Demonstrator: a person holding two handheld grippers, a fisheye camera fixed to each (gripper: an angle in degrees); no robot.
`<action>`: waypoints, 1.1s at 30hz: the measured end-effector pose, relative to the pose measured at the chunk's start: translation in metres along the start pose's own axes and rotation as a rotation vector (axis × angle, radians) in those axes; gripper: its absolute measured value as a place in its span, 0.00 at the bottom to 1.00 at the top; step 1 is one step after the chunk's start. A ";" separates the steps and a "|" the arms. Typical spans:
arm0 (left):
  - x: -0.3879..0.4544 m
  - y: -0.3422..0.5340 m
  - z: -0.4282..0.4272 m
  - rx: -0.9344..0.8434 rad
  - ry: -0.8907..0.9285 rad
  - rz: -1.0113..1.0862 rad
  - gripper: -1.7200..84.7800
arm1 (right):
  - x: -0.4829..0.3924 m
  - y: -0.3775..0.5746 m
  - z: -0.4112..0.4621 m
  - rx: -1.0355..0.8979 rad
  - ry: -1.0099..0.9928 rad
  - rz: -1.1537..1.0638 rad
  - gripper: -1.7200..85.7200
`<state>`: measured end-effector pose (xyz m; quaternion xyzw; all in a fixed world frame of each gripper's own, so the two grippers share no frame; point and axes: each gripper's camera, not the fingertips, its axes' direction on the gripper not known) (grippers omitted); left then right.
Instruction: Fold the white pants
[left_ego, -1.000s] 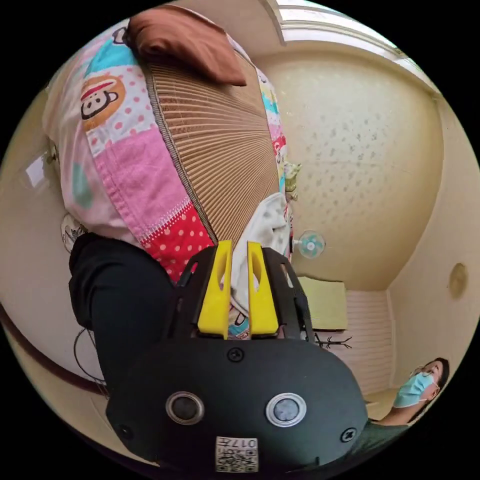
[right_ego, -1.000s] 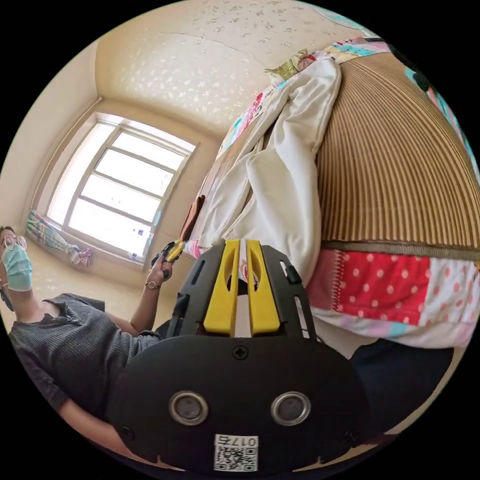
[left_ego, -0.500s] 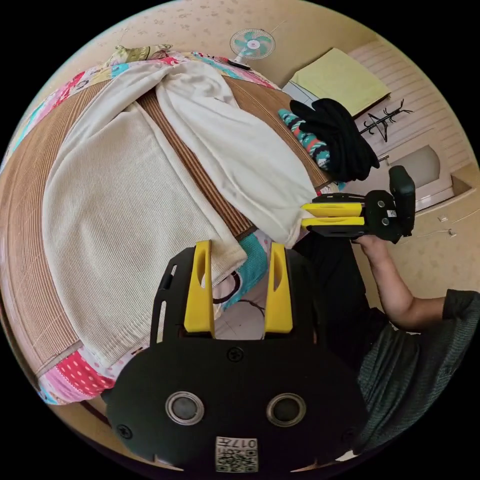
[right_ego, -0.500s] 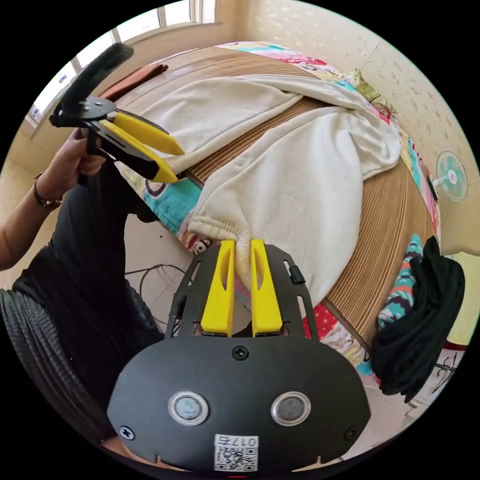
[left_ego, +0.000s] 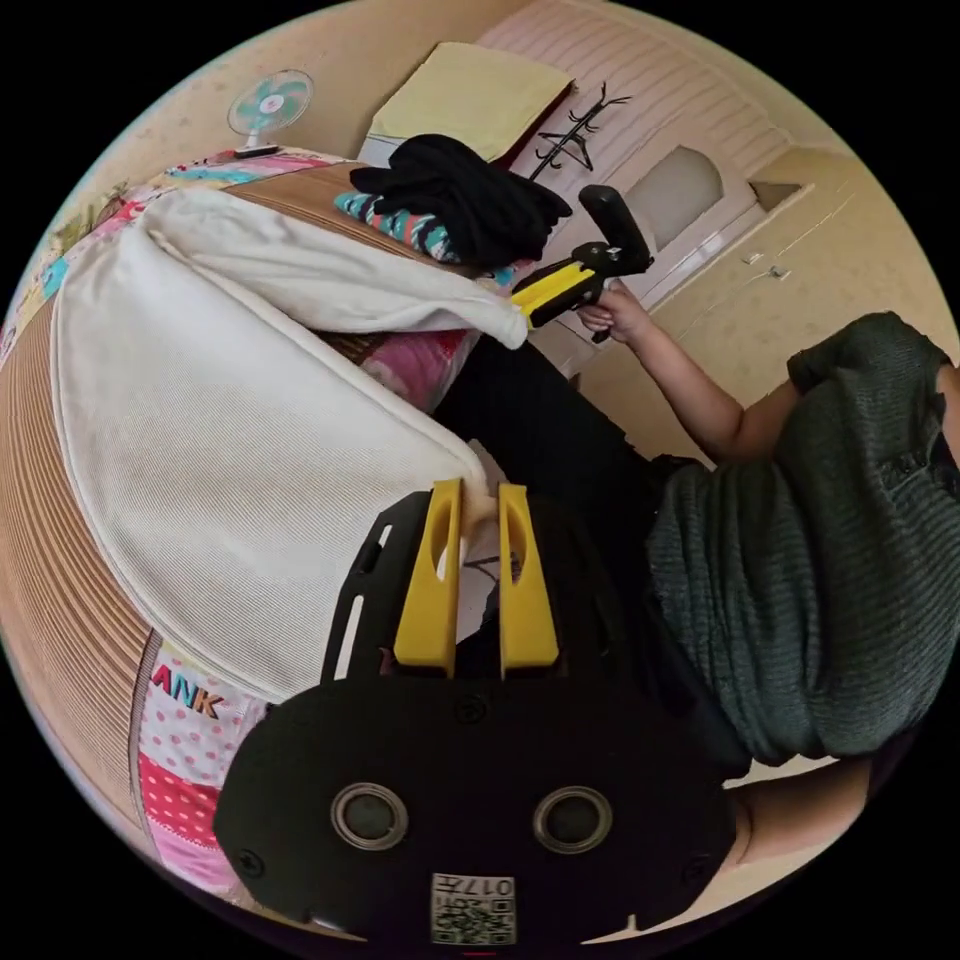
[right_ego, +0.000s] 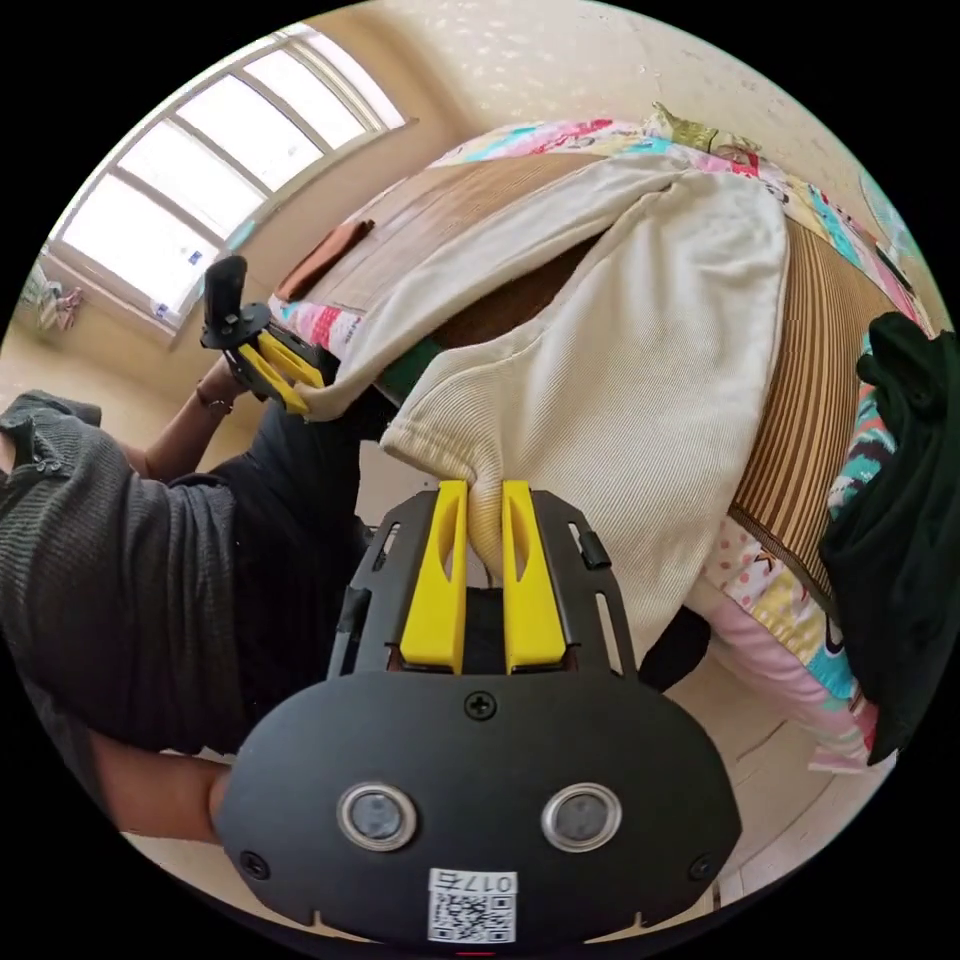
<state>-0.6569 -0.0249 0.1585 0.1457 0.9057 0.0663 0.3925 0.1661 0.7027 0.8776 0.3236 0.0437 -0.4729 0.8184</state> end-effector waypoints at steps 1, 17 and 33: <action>-0.004 0.000 0.010 -0.028 -0.005 -0.033 0.11 | 0.006 -0.003 0.017 -0.098 0.048 0.029 0.10; -0.166 0.116 -0.060 0.332 -0.348 -0.876 0.10 | 0.008 -0.049 0.019 0.120 0.024 0.255 0.11; -0.097 0.165 -0.100 0.467 -0.381 -0.806 0.11 | 0.177 0.117 -0.028 0.286 -0.330 0.670 0.06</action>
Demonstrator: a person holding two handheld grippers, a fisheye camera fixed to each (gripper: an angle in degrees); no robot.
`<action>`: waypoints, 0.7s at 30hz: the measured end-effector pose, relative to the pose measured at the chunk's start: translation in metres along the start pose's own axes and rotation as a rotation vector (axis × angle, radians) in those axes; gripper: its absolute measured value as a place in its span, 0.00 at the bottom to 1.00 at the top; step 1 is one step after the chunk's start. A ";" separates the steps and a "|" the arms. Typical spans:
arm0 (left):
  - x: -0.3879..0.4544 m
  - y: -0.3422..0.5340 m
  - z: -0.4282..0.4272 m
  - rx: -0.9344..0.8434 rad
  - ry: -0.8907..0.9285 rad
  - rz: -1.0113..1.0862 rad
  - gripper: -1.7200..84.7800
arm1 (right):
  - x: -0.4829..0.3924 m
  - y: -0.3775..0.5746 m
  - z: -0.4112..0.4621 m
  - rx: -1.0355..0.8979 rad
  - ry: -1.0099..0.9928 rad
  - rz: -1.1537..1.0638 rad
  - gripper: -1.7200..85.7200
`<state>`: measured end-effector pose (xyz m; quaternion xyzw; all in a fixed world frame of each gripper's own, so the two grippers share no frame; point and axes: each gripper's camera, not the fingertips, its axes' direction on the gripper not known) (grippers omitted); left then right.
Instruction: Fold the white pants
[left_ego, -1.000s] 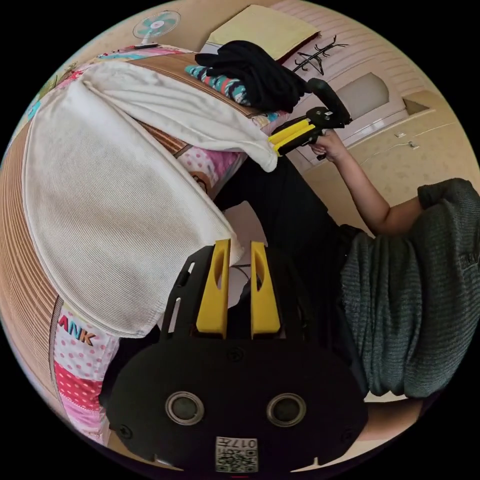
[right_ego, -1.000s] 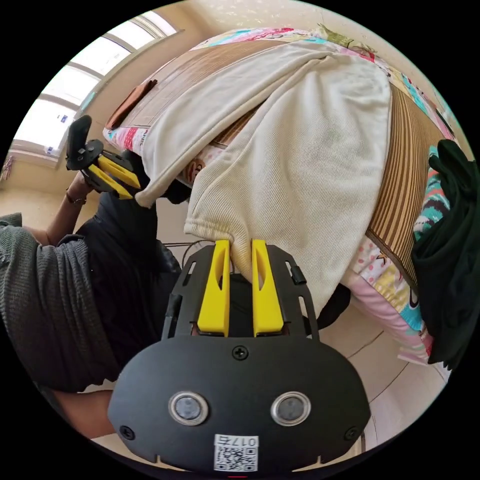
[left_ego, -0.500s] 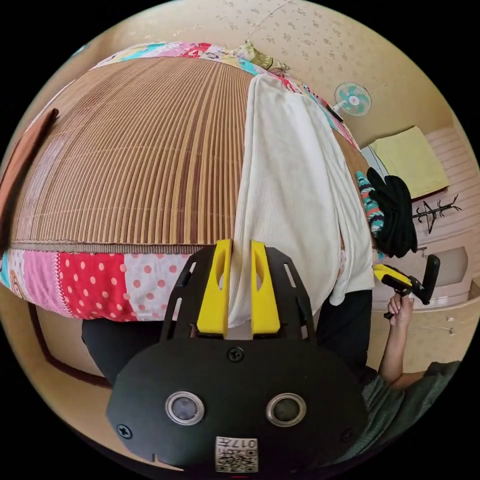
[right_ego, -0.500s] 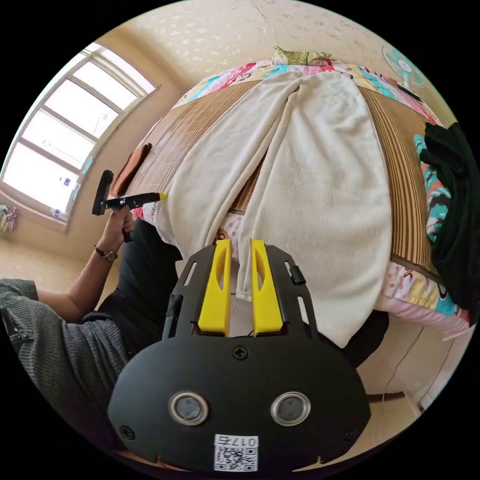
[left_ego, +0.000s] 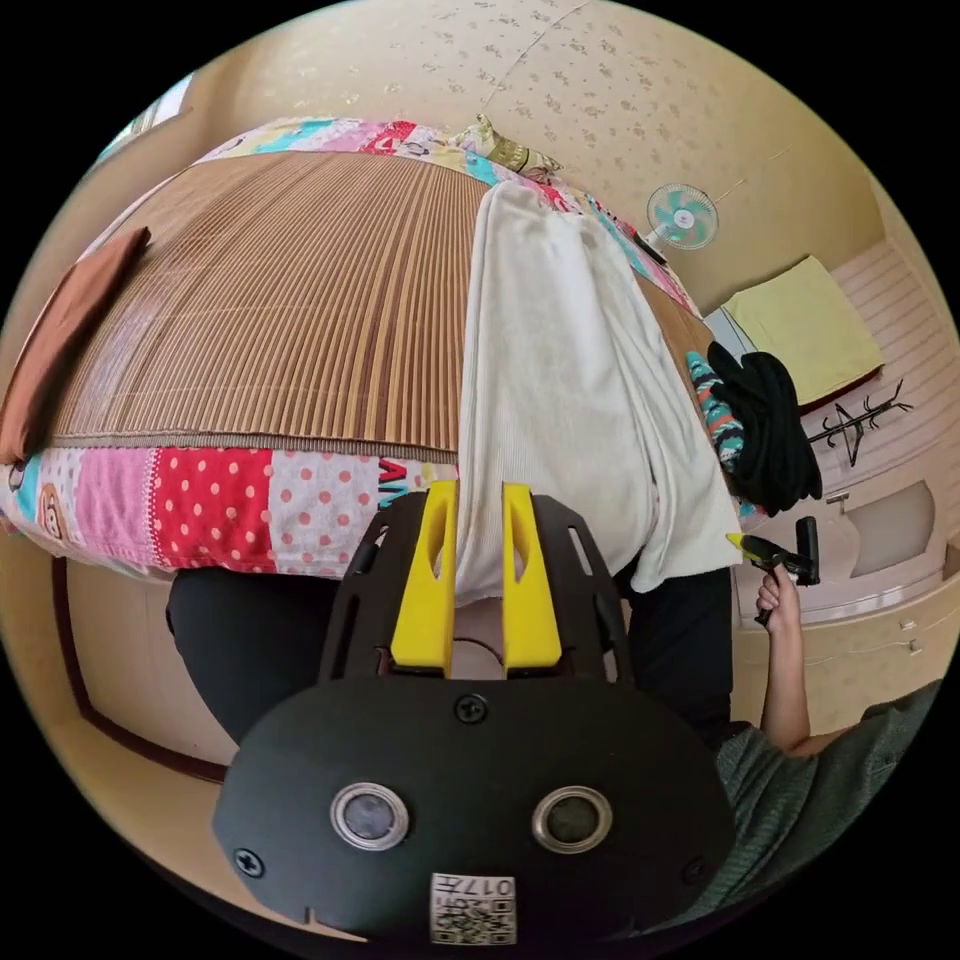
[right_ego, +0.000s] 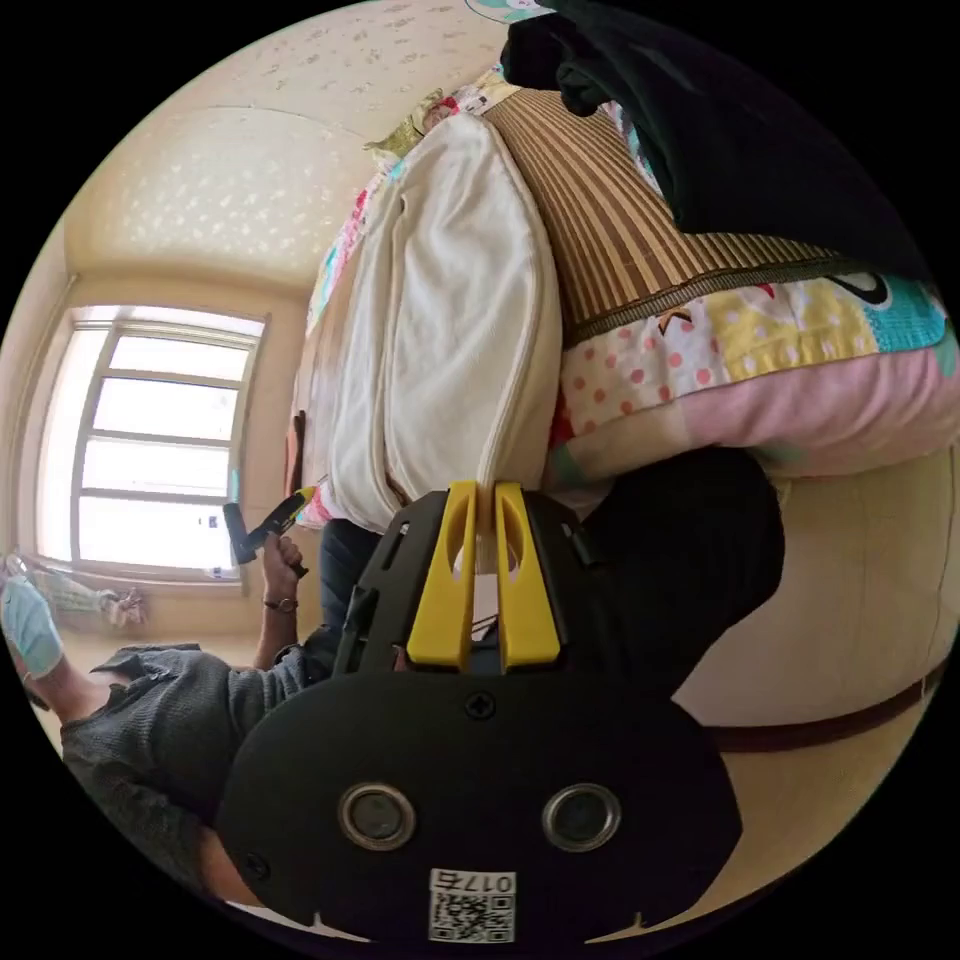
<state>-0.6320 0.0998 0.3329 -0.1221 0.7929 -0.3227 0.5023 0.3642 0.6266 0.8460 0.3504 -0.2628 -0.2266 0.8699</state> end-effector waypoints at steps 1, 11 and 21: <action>0.005 -0.002 -0.005 0.013 0.040 0.017 0.12 | -0.008 0.004 -0.012 0.063 -0.171 -0.066 0.06; 0.119 -0.094 0.093 -0.384 0.664 0.196 0.23 | -0.165 -0.041 0.103 -0.242 -0.314 -0.495 0.05; 0.086 -0.091 0.099 -0.412 0.639 0.130 0.08 | -0.176 -0.141 0.075 -0.367 -0.071 -0.609 0.05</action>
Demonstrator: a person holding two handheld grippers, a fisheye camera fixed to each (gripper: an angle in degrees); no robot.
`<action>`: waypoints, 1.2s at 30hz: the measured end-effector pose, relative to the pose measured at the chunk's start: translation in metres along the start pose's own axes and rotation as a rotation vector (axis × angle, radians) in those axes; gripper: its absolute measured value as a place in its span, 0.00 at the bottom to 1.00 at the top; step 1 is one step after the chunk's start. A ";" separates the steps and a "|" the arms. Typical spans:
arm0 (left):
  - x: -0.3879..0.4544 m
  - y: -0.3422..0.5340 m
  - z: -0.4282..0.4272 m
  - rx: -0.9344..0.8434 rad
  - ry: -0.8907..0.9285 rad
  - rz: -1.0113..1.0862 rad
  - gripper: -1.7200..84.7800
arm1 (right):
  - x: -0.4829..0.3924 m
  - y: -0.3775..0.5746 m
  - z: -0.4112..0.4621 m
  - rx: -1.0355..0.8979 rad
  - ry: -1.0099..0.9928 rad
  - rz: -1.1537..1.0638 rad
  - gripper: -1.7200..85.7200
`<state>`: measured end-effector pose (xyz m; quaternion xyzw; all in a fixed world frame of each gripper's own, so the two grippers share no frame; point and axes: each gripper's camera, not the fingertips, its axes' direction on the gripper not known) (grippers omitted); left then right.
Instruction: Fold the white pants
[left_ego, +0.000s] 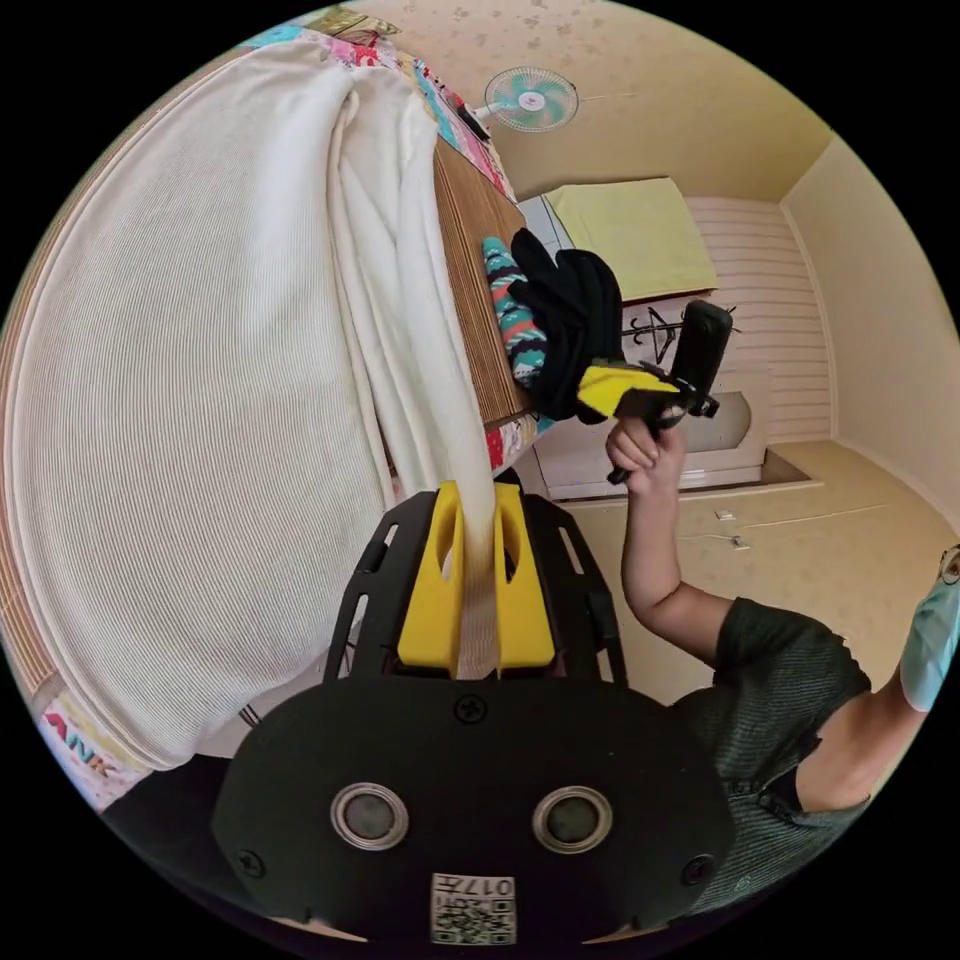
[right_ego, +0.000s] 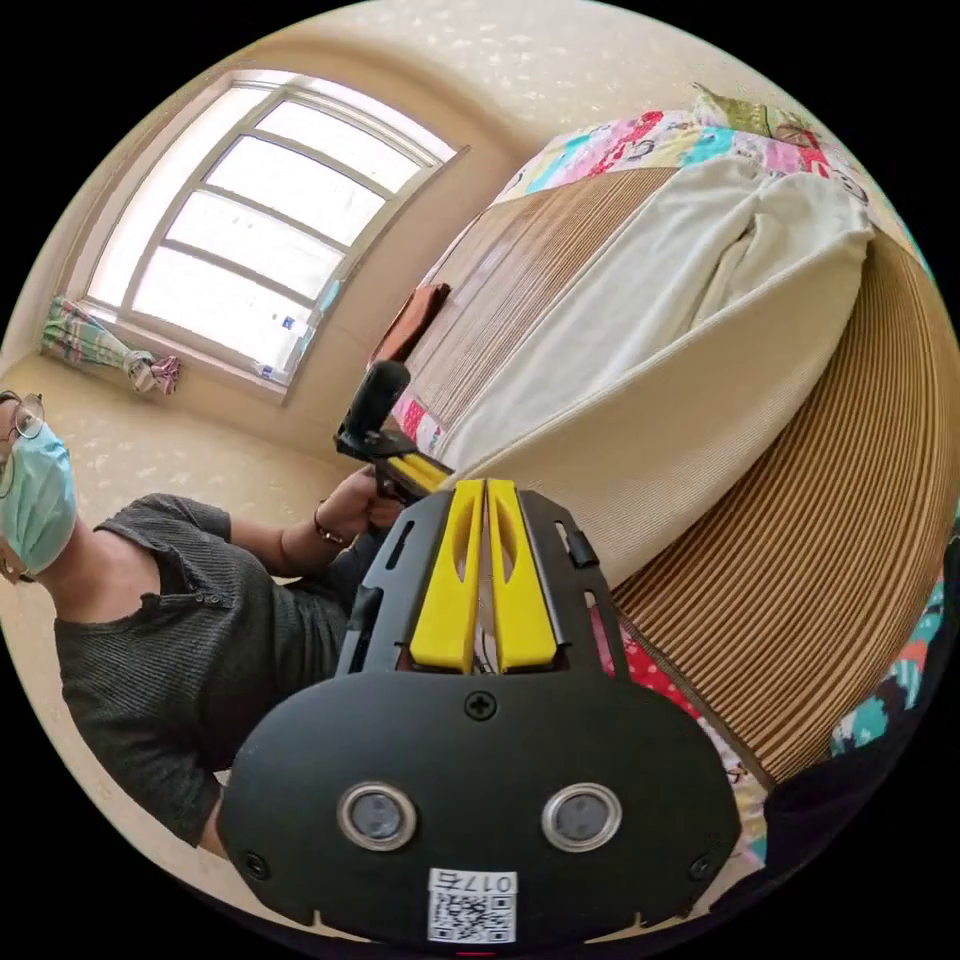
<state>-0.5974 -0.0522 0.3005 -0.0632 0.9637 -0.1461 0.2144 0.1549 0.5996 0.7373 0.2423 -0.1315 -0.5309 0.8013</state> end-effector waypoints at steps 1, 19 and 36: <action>0.002 0.001 -0.001 0.004 0.005 0.002 0.08 | 0.028 -0.020 -0.024 0.069 0.063 0.053 0.06; -0.006 0.014 -0.045 0.031 0.106 0.014 0.07 | 0.271 -0.298 -0.069 0.369 0.587 0.510 0.06; -0.127 0.151 -0.185 0.211 -0.007 -0.342 0.10 | 0.090 -0.262 0.083 0.370 0.025 0.083 0.11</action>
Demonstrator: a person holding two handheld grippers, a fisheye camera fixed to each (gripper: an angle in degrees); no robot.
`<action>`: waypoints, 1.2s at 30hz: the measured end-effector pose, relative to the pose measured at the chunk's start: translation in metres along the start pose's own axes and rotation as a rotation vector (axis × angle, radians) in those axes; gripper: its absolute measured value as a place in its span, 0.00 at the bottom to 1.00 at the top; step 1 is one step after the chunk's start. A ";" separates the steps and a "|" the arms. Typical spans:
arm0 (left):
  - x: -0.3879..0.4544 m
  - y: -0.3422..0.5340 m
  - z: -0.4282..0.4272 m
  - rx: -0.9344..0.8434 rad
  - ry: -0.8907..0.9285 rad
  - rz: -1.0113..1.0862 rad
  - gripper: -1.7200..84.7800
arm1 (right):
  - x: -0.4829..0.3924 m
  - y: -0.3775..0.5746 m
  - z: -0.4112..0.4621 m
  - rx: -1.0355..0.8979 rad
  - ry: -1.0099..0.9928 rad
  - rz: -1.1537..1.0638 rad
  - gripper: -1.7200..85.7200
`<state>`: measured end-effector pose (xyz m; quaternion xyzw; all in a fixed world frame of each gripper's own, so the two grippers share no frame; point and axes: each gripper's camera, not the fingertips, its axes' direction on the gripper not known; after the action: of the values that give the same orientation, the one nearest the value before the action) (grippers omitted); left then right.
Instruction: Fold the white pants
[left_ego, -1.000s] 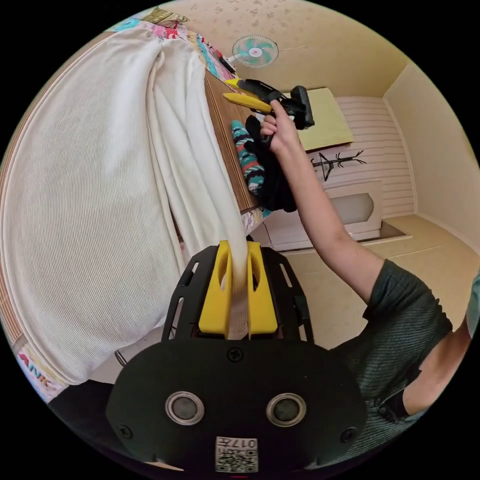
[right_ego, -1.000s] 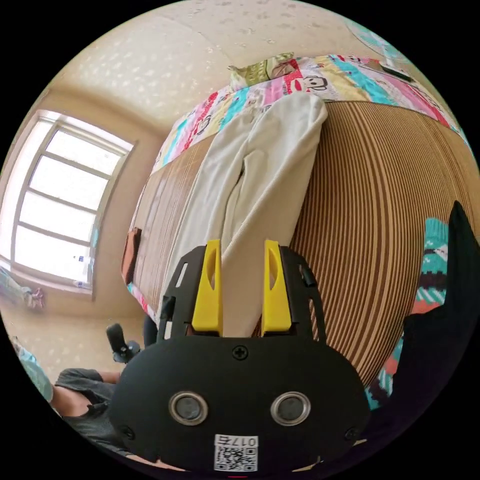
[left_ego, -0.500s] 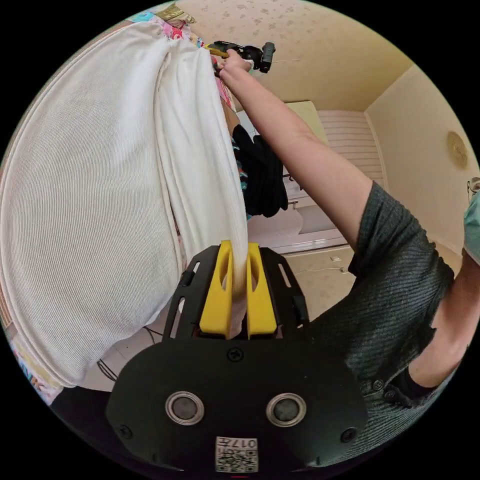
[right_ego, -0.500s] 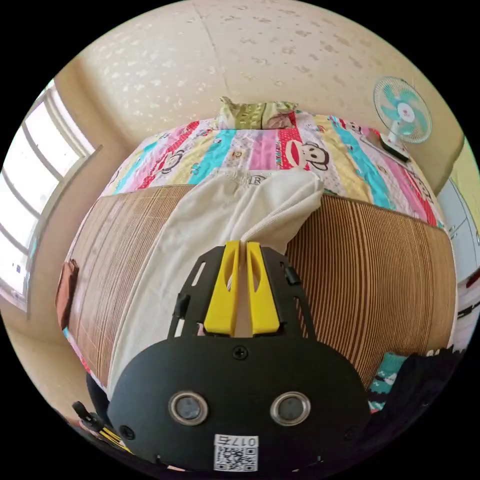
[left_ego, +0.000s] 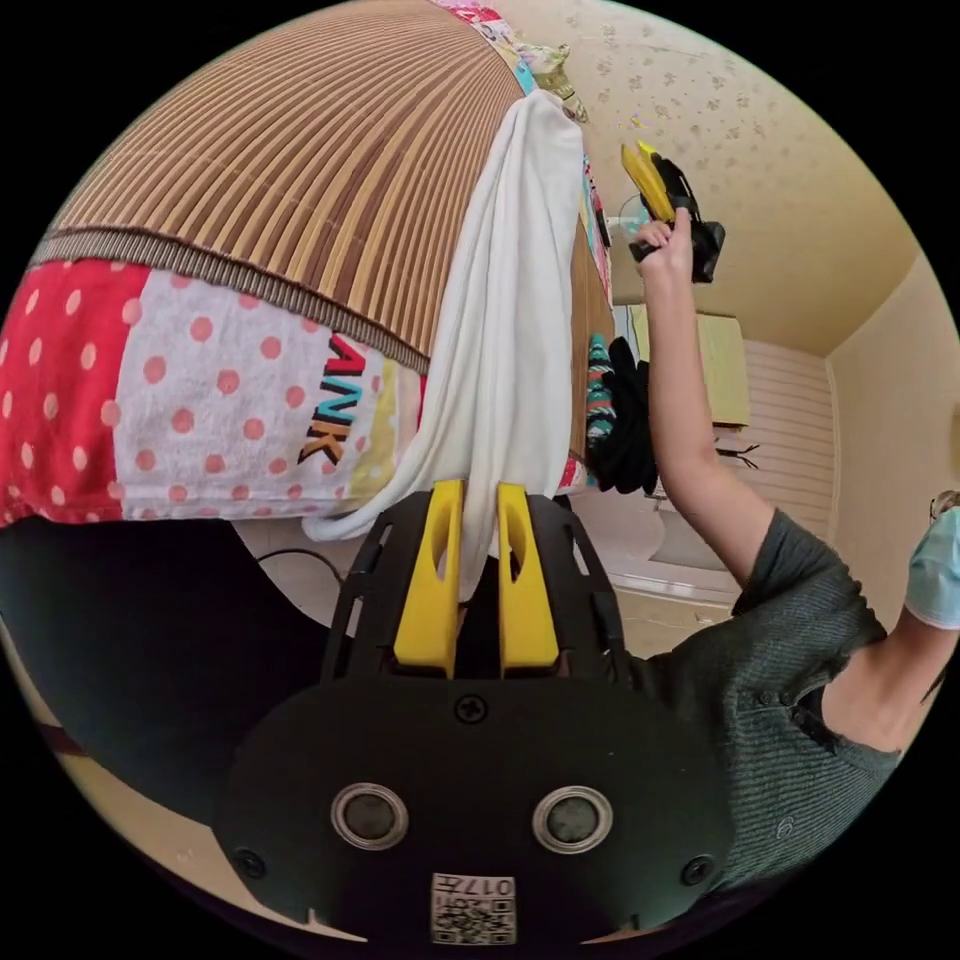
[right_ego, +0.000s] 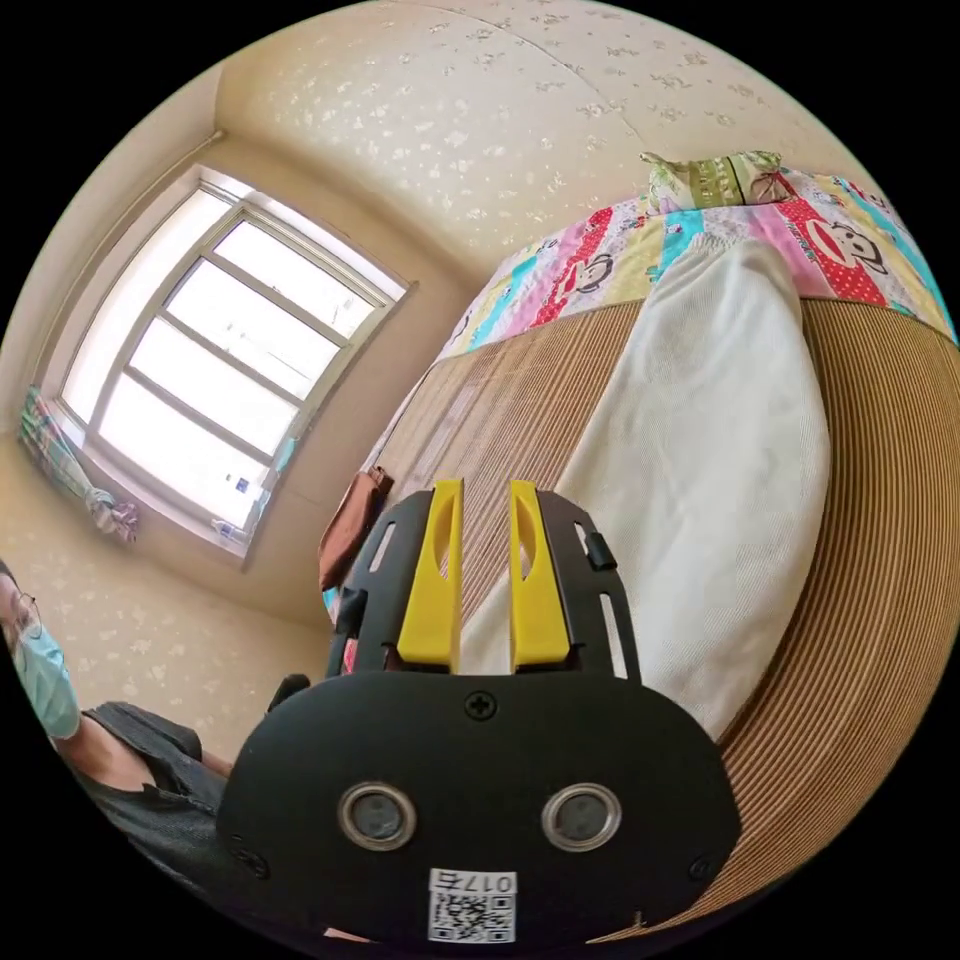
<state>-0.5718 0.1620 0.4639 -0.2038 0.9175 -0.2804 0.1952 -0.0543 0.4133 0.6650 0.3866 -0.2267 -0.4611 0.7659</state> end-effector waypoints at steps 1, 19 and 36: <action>0.001 0.000 -0.001 -0.001 -0.008 0.010 0.10 | -0.003 0.045 -0.013 -0.025 0.020 -0.007 0.11; 0.015 0.001 -0.007 -0.079 -0.110 0.017 0.08 | -0.041 0.417 -0.116 -0.143 0.166 0.313 0.13; 0.076 0.045 -0.004 0.050 0.224 0.267 0.05 | -0.042 0.438 -0.130 -0.135 -0.334 0.295 0.05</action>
<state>-0.6493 0.1613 0.4222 -0.0428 0.9451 -0.2956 0.1323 0.2501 0.6206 0.9386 0.2155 -0.3731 -0.4158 0.8009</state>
